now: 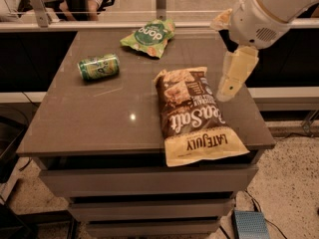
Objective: Place green can upright
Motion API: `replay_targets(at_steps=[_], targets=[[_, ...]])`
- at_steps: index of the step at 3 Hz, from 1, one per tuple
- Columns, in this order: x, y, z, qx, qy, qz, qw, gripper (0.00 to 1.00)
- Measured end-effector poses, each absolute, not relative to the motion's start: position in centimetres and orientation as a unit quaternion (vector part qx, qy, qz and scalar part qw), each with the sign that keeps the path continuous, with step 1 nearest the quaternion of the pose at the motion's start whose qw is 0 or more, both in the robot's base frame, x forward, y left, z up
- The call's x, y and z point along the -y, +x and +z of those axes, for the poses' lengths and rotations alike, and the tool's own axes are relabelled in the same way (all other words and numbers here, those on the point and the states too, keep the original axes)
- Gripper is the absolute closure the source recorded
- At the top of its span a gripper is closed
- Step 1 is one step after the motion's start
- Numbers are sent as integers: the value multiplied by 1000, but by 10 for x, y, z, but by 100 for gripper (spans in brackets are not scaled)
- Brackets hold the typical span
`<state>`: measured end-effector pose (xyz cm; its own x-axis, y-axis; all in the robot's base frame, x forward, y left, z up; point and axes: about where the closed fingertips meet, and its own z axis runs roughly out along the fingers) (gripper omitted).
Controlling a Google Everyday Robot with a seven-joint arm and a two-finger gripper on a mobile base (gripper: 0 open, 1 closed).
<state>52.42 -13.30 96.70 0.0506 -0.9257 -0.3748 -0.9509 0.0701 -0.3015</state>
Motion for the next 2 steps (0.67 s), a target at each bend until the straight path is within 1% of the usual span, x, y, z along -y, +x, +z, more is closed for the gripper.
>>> replay_targets(at_steps=[1, 2], targets=[[74, 545, 963, -650, -705, 63, 275, 0], [10, 553, 959, -614, -723, 106, 298, 0]])
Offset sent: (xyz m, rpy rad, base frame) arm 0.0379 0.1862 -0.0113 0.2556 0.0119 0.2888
